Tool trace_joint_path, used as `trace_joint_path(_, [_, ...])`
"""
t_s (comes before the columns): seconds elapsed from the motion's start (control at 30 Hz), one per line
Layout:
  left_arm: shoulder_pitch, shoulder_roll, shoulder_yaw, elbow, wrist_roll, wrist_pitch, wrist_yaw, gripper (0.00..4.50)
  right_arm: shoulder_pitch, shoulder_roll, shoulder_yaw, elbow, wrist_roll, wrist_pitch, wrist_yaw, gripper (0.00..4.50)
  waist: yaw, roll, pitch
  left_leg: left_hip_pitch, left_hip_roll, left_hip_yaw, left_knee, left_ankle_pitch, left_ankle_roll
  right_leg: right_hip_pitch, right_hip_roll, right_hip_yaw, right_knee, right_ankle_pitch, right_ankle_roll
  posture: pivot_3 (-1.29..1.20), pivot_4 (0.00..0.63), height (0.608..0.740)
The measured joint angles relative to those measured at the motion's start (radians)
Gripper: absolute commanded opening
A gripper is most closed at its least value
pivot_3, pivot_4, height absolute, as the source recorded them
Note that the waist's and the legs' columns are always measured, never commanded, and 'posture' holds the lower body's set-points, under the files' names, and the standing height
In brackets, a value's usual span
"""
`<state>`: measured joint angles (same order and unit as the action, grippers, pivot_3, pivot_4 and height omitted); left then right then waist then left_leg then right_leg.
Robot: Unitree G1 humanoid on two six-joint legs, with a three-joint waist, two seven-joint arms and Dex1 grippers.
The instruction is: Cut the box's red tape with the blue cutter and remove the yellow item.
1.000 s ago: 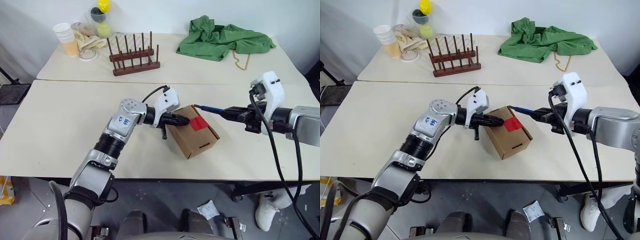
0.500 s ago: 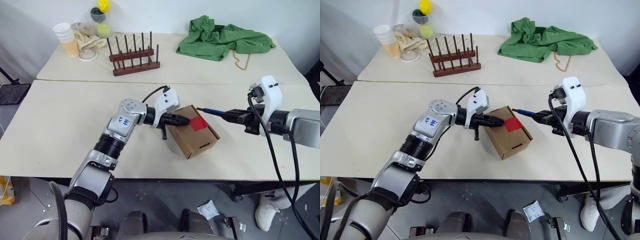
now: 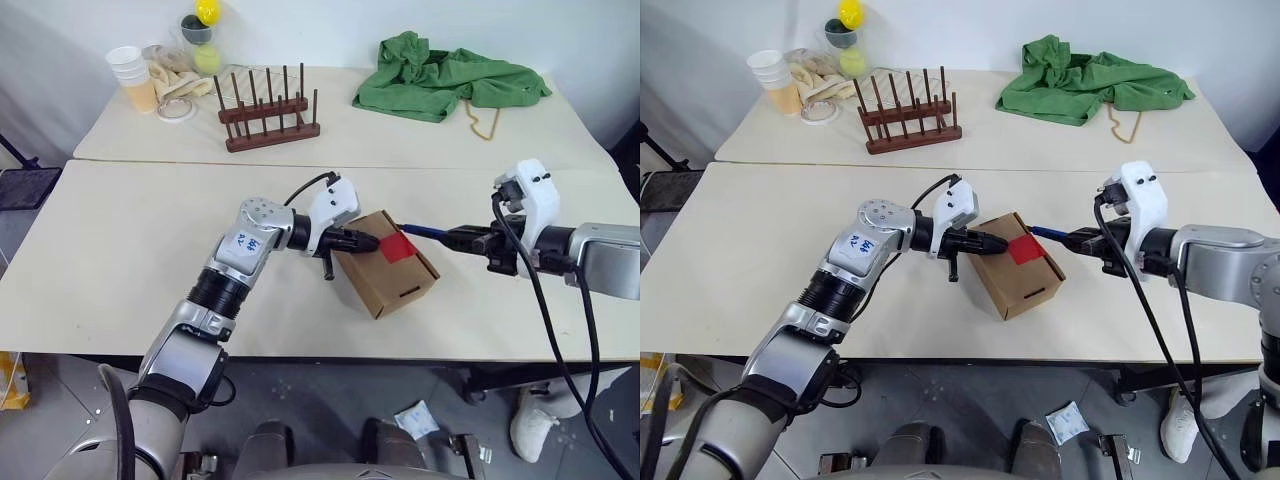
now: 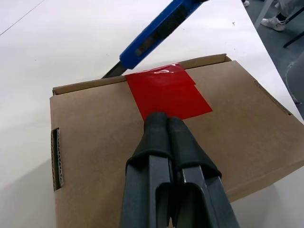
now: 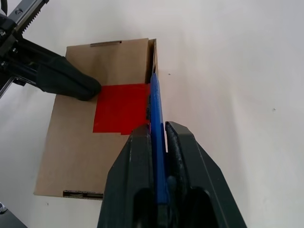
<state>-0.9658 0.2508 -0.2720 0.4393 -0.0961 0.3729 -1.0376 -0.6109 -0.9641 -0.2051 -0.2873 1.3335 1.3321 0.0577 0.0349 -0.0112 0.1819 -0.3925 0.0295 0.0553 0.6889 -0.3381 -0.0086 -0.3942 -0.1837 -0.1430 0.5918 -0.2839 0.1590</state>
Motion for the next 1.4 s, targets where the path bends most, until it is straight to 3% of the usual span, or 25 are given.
trace_joint_path(0.3, [0.001,0.000,-0.001,-0.006,0.000,0.011,0.000,0.00,-0.060,0.004,-0.002,0.002,-0.015,0.001,0.014,0.15,0.000,0.000,0.000,0.000,0.000,0.000,0.000,0.000,0.000,0.000,0.000,0.000,0.000,0.000,0.000,0.00,0.150,0.740])
trace_joint_path(1.4, [0.011,0.006,-0.003,-0.025,0.002,0.019,0.003,0.00,0.009,-0.004,-0.042,-0.028,0.003,0.086,0.022,0.15,-0.004,0.000,0.000,0.001,0.000,0.000,0.001,0.000,0.000,0.001,0.000,0.000,0.001,0.000,0.000,0.00,0.150,0.740])
